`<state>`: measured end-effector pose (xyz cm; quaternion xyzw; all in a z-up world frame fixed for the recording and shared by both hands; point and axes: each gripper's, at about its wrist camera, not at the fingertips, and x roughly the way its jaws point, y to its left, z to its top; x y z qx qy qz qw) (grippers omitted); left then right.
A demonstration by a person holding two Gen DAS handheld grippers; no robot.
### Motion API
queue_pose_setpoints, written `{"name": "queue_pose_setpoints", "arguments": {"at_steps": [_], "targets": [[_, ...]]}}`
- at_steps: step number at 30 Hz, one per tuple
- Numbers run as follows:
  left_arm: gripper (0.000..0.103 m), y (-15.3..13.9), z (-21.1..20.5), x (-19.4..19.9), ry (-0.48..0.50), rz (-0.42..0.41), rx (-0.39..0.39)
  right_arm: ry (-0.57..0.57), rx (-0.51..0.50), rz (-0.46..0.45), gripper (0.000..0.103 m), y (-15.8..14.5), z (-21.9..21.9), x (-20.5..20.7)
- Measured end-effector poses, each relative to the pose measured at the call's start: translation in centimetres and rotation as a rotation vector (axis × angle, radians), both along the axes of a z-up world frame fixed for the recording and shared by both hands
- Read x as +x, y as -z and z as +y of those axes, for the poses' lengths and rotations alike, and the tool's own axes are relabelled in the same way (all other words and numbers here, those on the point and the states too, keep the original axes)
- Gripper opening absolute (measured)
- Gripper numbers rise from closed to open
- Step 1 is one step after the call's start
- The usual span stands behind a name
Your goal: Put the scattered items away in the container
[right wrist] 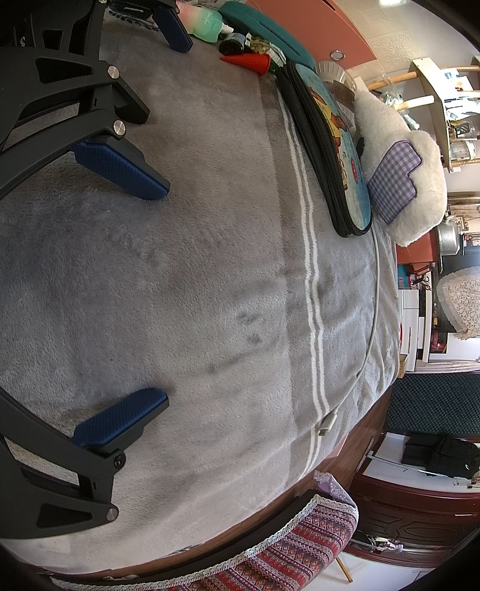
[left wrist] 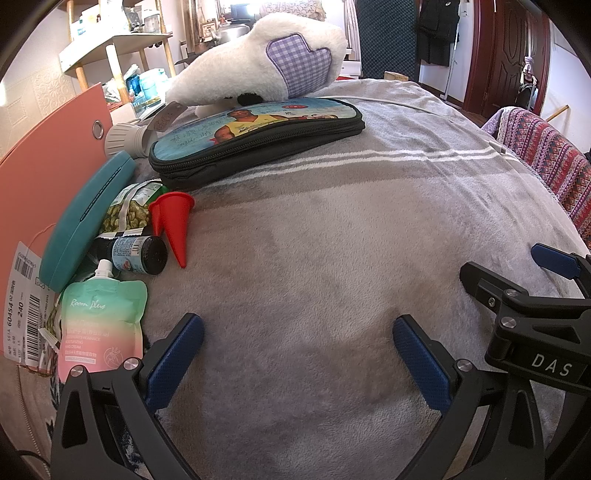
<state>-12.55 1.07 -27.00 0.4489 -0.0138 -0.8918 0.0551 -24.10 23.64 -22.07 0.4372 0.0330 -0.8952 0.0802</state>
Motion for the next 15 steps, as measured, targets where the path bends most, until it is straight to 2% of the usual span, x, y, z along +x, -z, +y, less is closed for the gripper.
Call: {"name": "queue_pose_setpoints", "arguments": {"at_steps": [15], "targets": [[0.103, 0.0, -0.04, 0.03, -0.001, 0.0, 0.0, 0.0, 0.0, 0.0, 0.103, 0.03, -0.05, -0.07]]}}
